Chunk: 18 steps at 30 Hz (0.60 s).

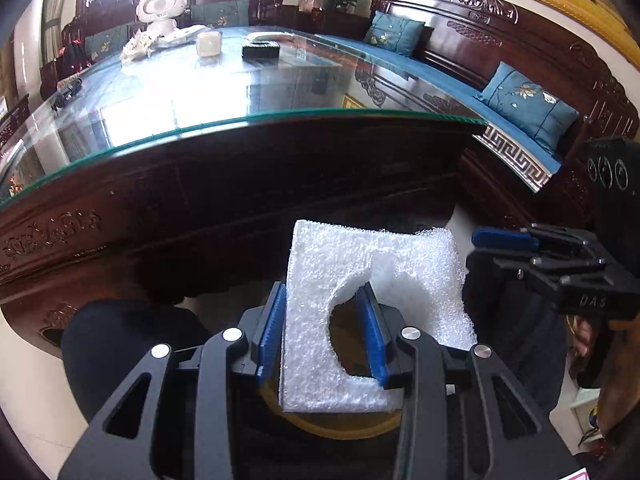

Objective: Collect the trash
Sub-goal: 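Carry the foam sheet and cap over the yellow bin and open both tools, then move both open tools back over the table toward the bottle and black foam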

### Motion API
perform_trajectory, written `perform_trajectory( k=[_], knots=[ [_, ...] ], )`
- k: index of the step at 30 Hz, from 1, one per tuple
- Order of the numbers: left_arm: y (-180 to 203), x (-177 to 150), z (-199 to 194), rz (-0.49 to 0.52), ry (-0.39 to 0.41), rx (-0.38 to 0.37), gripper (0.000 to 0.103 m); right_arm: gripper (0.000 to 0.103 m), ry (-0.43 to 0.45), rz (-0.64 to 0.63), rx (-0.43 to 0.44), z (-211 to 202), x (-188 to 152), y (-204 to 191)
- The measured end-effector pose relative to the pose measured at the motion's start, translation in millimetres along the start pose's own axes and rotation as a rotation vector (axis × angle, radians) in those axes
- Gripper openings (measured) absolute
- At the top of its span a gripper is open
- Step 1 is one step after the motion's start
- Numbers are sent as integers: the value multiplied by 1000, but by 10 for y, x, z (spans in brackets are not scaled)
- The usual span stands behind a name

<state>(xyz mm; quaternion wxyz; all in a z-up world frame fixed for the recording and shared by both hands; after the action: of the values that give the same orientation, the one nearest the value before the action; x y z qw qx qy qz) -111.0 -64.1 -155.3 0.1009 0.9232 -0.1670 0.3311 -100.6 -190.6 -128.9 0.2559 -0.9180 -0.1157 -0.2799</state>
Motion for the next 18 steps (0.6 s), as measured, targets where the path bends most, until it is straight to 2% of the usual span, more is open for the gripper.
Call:
perform_trajectory(
  k=[11,13,18],
  knots=[
    [346,-99,160,95,-59,-41,40,45,35,49,2,-154,-1,186],
    [429,-124,177,130,-70,-50,56,49,29,57,5,-146,-8,207],
    [577,-148,194,173,-78,-70,58,49,13,69,9,-105,-59,223]
  ],
)
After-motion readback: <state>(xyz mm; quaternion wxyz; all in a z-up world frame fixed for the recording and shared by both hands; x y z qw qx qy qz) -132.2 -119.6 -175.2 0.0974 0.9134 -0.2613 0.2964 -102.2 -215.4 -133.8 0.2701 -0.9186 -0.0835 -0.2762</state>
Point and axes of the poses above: each gripper's, at about its wrist camera, not at the fingertips, and z roughly the way its jaws point, y to its right, x to its top, the point moved 9 cm from there along z, roughly the way its jaws point, and after that the axes turned 7 degrees about z, right-handed, at the moved point
